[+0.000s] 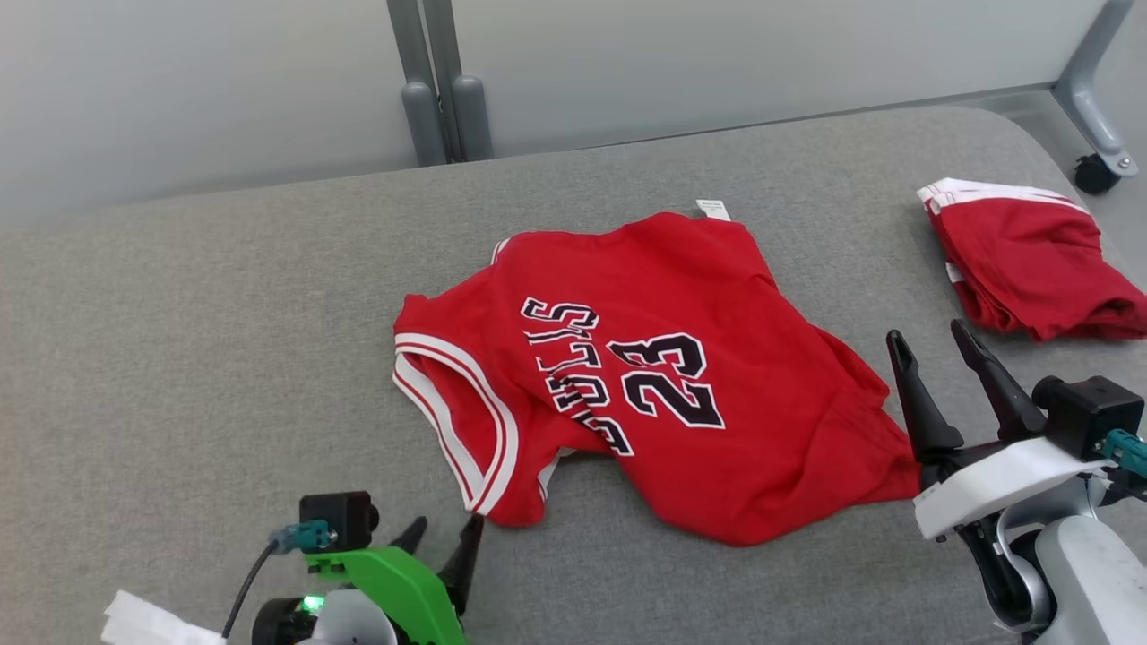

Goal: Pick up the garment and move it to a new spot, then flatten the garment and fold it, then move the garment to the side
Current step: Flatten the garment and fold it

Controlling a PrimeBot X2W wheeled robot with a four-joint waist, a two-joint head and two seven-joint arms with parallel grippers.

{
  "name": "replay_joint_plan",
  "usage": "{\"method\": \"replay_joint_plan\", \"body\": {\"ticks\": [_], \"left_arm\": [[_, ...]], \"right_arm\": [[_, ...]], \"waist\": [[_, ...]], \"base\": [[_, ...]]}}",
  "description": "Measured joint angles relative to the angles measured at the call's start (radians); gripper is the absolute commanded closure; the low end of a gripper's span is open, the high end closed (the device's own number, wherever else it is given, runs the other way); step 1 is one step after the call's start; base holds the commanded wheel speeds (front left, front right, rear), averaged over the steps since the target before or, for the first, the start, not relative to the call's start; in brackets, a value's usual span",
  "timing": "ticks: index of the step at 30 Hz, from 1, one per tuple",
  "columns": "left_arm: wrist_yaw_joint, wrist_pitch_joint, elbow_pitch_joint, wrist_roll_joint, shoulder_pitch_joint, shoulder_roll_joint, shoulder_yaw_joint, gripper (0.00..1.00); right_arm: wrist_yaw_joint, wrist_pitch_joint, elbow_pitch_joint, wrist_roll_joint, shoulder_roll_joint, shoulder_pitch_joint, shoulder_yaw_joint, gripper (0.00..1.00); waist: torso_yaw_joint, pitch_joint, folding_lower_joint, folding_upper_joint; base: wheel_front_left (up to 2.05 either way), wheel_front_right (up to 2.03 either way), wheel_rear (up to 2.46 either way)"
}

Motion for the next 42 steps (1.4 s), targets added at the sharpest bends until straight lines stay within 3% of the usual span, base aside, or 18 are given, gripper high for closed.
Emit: {"method": "replay_joint_plan", "body": {"ticks": [6,17,18,20,24,30,32,38,40,42], "left_arm": [[-0.02,0.133,0.018,-0.132,0.002,-0.062,0.005,0.0],[-0.036,0.086,0.02,-0.136,-0.04,-0.067,0.024,0.0],[-0.034,0.077,0.021,-0.136,-0.043,-0.067,0.028,0.27],[-0.03,0.06,0.021,-0.126,-0.045,-0.064,0.033,0.99],[-0.031,0.045,-0.014,-0.122,-0.046,-0.044,0.044,1.0],[-0.031,0.132,-0.207,-0.126,-0.034,0.062,0.06,1.0],[-0.029,0.22,-0.284,-0.142,-0.03,0.123,0.059,1.0],[-0.05,0.613,-0.446,-0.304,-0.09,0.307,0.049,1.0],[-0.051,0.732,-0.447,-0.316,-0.161,0.349,0.029,1.0],[-0.051,0.829,-0.431,-0.361,-0.232,0.351,0.008,1.0]], "right_arm": [[0.0,-0.012,0.017,0.0,0.021,-0.013,0.001,0.0],[0.0,-0.031,0.038,-0.002,0.032,-0.03,0.004,0.0],[0.0,-0.033,0.04,-0.002,0.032,-0.031,0.005,0.0],[0.0,-0.033,0.045,-0.002,0.034,-0.032,0.007,0.0],[0.0,-0.035,0.054,-0.003,0.033,-0.032,0.006,0.0],[0.0,-0.035,0.063,-0.002,0.028,-0.028,0.002,0.0],[0.0,-0.033,0.063,0.002,0.027,-0.028,0.003,0.0],[0.0,-0.022,0.064,0.003,0.026,-0.03,0.003,0.0],[0.0,-0.015,0.067,0.004,0.03,-0.038,0.013,0.0],[0.0,-0.014,0.068,0.005,0.037,-0.053,0.024,0.0]], "waist": [[-0.044,0.027,0.0,0.0],[-0.101,0.085,0.0,0.0],[-0.103,0.087,0.0,0.0],[-0.104,0.088,0.0,0.0],[-0.096,0.08,0.0,0.0],[-0.077,0.06,0.0,0.0],[-0.071,0.059,0.0,0.0],[-0.067,0.075,0.0,0.0],[-0.071,0.082,0.0,0.0],[-0.079,0.092,0.0,0.0]], "base": [[0.0,0.0,0.0],[0.0,0.0,0.0],[0.0,0.0,0.0],[0.0,0.0,0.0],[0.0,0.0,0.0],[0.0,0.0,0.0],[0.0,0.0,0.0],[0.0,0.0,0.0],[0.0,0.0,0.0],[0.0,0.0,0.0]]}}
